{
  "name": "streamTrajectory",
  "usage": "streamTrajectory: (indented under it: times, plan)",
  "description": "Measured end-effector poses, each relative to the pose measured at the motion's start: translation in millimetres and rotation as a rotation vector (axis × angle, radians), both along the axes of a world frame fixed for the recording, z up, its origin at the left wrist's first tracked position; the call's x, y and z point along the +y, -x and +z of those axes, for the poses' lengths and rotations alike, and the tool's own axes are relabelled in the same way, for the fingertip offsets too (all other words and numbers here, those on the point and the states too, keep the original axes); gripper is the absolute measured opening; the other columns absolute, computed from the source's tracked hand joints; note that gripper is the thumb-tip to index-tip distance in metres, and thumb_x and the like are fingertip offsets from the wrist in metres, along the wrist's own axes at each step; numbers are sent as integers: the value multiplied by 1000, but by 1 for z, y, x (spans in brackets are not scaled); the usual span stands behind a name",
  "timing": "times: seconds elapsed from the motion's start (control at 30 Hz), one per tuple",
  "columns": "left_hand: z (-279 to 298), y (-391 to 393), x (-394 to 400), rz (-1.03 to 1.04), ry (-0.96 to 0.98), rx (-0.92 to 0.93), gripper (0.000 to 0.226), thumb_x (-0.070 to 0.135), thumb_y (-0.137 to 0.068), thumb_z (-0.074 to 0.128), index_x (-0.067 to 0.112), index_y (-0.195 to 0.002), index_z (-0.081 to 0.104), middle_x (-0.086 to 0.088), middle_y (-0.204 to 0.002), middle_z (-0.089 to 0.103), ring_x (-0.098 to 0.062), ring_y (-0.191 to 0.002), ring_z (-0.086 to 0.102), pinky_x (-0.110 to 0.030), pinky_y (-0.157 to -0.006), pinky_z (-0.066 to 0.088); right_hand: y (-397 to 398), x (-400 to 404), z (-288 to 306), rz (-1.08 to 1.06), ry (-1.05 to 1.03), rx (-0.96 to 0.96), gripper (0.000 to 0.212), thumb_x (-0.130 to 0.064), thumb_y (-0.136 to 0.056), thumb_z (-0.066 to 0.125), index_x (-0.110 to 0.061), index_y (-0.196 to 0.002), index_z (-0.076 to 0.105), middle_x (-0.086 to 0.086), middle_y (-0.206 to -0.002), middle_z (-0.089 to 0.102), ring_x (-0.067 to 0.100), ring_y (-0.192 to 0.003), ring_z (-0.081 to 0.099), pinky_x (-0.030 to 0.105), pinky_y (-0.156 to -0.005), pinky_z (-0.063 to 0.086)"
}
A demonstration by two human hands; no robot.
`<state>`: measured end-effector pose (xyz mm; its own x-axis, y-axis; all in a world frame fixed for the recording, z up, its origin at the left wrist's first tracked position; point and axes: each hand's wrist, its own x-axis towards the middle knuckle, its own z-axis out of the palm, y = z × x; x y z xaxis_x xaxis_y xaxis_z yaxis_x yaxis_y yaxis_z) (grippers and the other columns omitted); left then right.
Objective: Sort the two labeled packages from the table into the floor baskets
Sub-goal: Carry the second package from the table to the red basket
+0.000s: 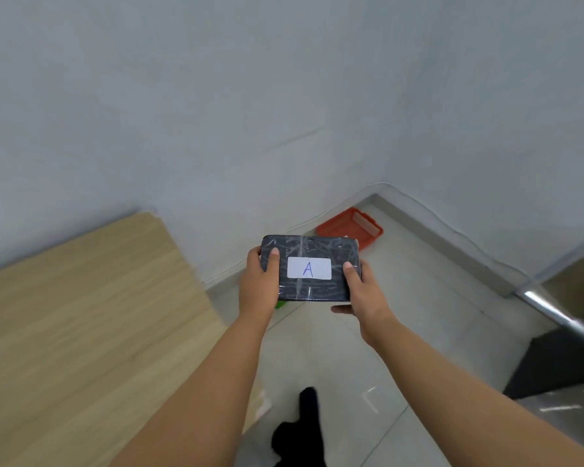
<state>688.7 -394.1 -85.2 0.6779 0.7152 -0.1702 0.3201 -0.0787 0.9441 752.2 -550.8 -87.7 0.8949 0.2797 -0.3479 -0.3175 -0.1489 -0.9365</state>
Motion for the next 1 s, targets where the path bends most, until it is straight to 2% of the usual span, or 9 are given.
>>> streamTrajectory:
  times: [0.07,0.17,0.23,0.43,0.6,0.67,0.8,0.87,1.0]
  plan:
    - [-6,-46,-9,-22,4,-11,34,44,-95,43,22,-119,52,5,-98,64,-18,-92,61,-30,-73,43,-40,-10,-8,-30,18,-9,36,-37,-98,42,-30,-134,42,-3,-118,62,20,-101,65,42,-76,60]
    - [-21,-120,-20,-33,29,-1,34,43,-95,44,21,-120,51,4,-98,62,-18,-90,59,-29,-72,42,-112,-20,-20,-43,64,-14,25,-35,-99,40,-31,-124,44,-4,-109,62,14,-91,63,34,-69,58]
    - [-29,-172,-24,-47,60,3,35,44,-95,44,21,-121,51,2,-101,62,-18,-90,57,-28,-72,42,-169,-24,-26,-33,96,-5,29,-36,-99,40,-27,-126,46,-1,-112,64,16,-92,64,31,-68,56]
    - [-34,-317,-30,-62,88,73,45,46,-96,41,17,-130,43,0,-108,58,-19,-97,54,-33,-84,44,-330,-27,-32,13,134,51,37,-32,-100,41,-19,-134,47,8,-121,65,20,-95,65,35,-75,58]
    - [-42,-412,-27,-71,82,117,48,45,-96,42,18,-135,42,-1,-112,57,-19,-100,54,-30,-86,42,-440,-21,-46,2,113,99,35,-29,-101,39,-17,-133,46,6,-121,62,18,-91,63,26,-62,53]
    - [-51,-448,-25,-49,57,141,46,43,-96,42,18,-135,46,-2,-116,60,-18,-101,54,-29,-85,41,-485,-19,-56,29,126,101,41,-30,-101,40,-14,-137,46,8,-129,61,22,-102,62,28,-71,53]
    - [-72,-522,-32,20,88,125,39,36,-97,46,20,-132,51,-1,-118,62,-14,-98,56,-24,-81,41,-583,-15,-79,104,139,116,44,-33,-100,41,-16,-140,45,9,-131,61,27,-115,61,46,-100,51]
    - [-83,-557,-37,48,69,161,38,32,-96,49,20,-132,52,1,-116,62,-12,-97,56,-20,-76,41,-631,-13,-93,162,167,110,43,-35,-98,42,-19,-139,47,8,-129,63,27,-116,61,48,-103,49]
    - [-110,-620,-40,92,61,248,38,26,-94,55,19,-131,54,-2,-120,66,-11,-96,58,-21,-79,41,-714,-7,-121,298,254,107,46,-41,-97,43,-23,-138,47,6,-130,63,27,-117,60,49,-104,47]
